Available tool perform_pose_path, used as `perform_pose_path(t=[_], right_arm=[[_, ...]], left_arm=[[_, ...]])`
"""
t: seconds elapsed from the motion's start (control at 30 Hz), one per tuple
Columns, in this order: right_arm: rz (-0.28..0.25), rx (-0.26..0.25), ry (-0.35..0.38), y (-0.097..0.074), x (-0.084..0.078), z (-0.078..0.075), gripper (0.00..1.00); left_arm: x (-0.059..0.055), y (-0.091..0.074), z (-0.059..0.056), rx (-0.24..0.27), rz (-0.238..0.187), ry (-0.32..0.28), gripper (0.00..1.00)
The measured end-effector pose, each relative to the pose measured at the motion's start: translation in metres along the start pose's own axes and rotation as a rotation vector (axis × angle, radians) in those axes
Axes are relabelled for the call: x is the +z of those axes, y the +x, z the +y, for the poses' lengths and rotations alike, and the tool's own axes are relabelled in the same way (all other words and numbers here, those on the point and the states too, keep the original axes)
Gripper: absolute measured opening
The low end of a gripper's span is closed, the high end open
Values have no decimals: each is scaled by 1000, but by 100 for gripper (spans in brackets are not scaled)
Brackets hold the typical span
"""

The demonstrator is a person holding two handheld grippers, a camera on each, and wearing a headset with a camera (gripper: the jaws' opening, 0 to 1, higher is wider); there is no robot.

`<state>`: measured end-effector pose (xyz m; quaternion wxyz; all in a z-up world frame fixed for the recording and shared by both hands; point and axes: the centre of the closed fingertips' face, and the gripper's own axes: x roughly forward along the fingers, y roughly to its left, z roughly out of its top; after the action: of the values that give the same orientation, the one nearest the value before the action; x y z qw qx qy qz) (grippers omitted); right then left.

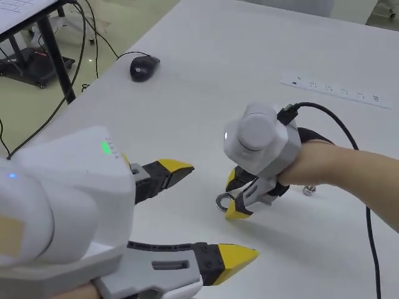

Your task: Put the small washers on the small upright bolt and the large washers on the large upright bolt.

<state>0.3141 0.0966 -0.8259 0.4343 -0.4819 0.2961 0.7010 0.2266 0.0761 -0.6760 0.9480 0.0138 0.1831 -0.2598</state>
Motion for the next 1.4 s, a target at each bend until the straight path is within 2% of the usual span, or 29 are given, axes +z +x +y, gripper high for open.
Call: perform_pose_path(t=[0.13,0.23,0.43,0.5,0.57,0.7,0.93,1.07,1.27,1.4], right_arm=[[9,0,-8,0,0,0,30],[8,-5,-19,0,1,0,25],[5,-17,9,-1,1,1,23],[1,-18,38,-2,1,1,22],[5,-25,22,-3,-1,2,22],[6,-25,35,-8,-7,4,22],[0,-47,72,-25,-22,2,22],[-1,-64,97,-41,-34,2,22],[11,-115,117,-62,-51,-8,22],[8,-148,119,-78,-51,-17,22]], left_arm=[[0,0,0,2,-1,0,69],[0,-1,0,3,0,-3,69],[-2,-1,-1,3,3,-4,69],[-2,-1,-1,6,5,-5,69],[-2,-2,-2,5,5,-3,69],[-2,-1,-2,5,5,0,69],[-2,2,-5,-6,12,7,69],[1,4,-7,-16,6,12,69],[3,9,-11,-29,12,19,69],[2,10,-12,-35,15,20,69]])
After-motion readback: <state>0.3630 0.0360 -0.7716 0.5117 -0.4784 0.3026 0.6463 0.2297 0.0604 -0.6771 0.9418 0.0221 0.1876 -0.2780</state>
